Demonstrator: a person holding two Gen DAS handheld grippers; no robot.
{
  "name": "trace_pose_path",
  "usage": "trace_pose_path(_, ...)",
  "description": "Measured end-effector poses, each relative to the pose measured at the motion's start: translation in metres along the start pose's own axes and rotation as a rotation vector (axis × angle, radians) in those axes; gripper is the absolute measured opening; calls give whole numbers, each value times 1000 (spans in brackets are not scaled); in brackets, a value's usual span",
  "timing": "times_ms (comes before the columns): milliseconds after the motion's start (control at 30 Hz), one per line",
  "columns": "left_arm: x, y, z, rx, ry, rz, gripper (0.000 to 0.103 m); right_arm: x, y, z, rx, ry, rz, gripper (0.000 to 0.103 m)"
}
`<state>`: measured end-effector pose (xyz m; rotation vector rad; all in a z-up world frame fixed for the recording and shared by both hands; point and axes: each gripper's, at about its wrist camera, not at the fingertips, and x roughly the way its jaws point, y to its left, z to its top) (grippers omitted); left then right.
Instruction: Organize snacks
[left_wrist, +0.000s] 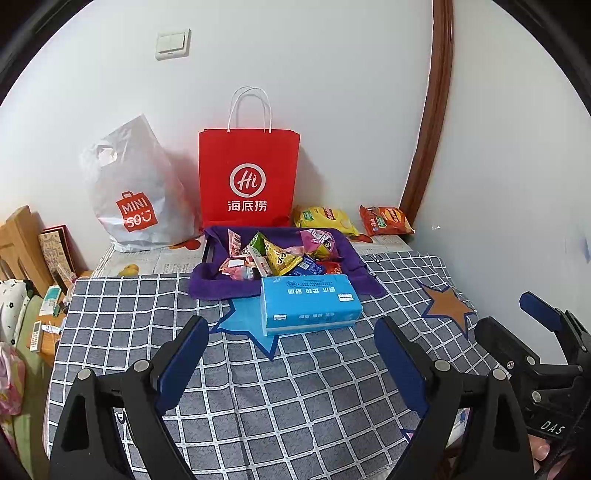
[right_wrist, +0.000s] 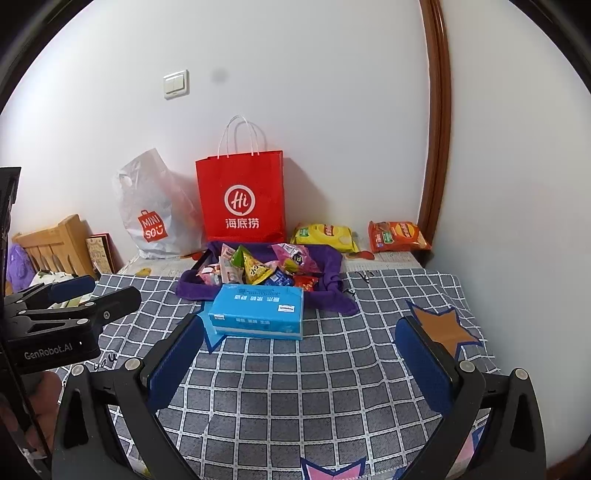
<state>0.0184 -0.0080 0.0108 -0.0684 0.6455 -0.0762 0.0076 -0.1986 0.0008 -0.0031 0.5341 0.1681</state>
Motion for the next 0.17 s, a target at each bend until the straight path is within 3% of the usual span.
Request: trace_pose_path(167, 1, 0, 2, 14, 1, 7, 91, 5, 0, 1, 0, -1, 3, 102)
